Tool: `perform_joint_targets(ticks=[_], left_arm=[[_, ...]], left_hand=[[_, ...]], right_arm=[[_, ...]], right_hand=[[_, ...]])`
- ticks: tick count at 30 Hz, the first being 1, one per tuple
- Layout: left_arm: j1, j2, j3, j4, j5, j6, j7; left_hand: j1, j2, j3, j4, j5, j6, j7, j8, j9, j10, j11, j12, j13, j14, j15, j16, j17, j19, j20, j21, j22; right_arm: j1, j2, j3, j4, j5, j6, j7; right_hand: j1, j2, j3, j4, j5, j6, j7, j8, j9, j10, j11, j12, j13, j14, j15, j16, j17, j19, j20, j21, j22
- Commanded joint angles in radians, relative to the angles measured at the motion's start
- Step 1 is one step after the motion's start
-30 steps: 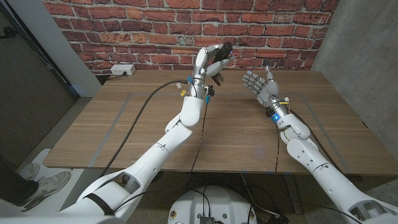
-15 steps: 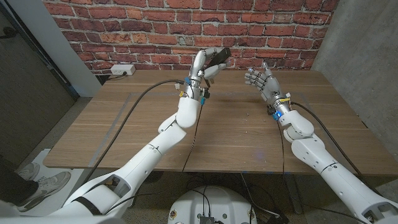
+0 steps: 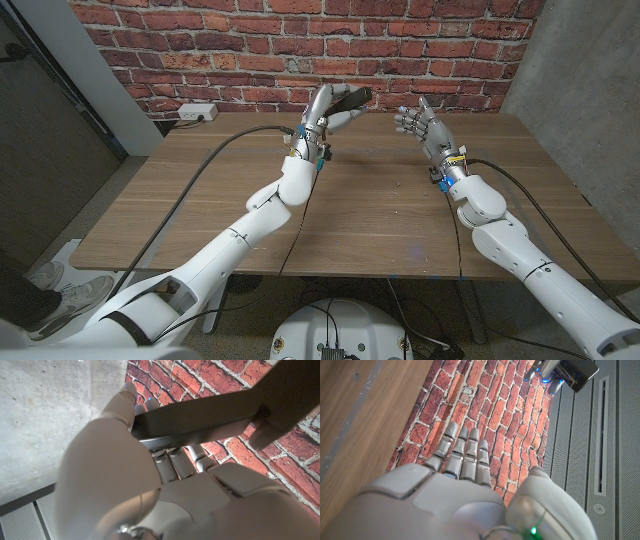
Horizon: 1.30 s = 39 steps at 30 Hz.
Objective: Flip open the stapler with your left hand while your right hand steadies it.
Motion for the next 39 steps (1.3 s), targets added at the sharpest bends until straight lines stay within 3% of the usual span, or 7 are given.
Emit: perform_joint_targets(ticks=[1, 26, 39], left_arm=[[-0.007, 0.047, 0.025, -0.039, 0.058, 0.094, -0.007], [-0.054, 0.136, 0.113, -0.161, 0.185, 0.368, -0.177], [-0.054, 0.154, 0.113, -0.157, 0.195, 0.352, -0.131]], left_hand=[[-0.009, 0.017, 0.073, 0.064, 0.006, 0.029, 0.022, 0.002, 0.003, 0.011, -0.004, -0.004, 0.004, 0.027, -0.038, -0.004, 0.007, -0.004, 0.001, 0.006, 0.0], [-0.006, 0.016, 0.079, 0.061, 0.005, 0.031, 0.031, -0.005, 0.004, 0.013, 0.002, -0.011, 0.007, 0.034, -0.037, -0.012, 0.013, -0.01, 0.01, 0.012, -0.002], [-0.007, 0.016, 0.081, 0.062, 0.003, 0.032, 0.031, -0.008, 0.006, 0.015, 0.003, -0.013, 0.008, 0.035, -0.037, -0.016, 0.014, -0.013, 0.011, 0.013, -0.003]], right_arm=[[-0.024, -0.045, 0.004, -0.079, -0.092, -0.014, -0.083], [-0.035, -0.06, 0.015, -0.118, -0.221, -0.017, -0.168], [-0.064, -0.068, 0.033, -0.176, -0.254, -0.047, -0.212]], right_hand=[[0.011, 0.002, 0.001, -0.007, -0.001, 0.014, 0.001, 0.009, 0.002, 0.006, 0.0, 0.003, -0.002, -0.001, -0.001, -0.006, 0.0, -0.003, -0.002, -0.003, 0.002], [0.015, 0.005, 0.005, -0.015, -0.001, 0.021, -0.002, 0.01, 0.002, 0.006, -0.005, 0.006, -0.01, -0.003, -0.006, -0.01, -0.012, -0.002, -0.003, -0.019, 0.003], [0.016, 0.006, 0.006, -0.018, -0.002, 0.023, -0.006, 0.01, 0.002, 0.007, -0.005, 0.008, -0.013, 0.001, -0.007, -0.01, -0.016, -0.002, -0.004, -0.025, 0.003]])
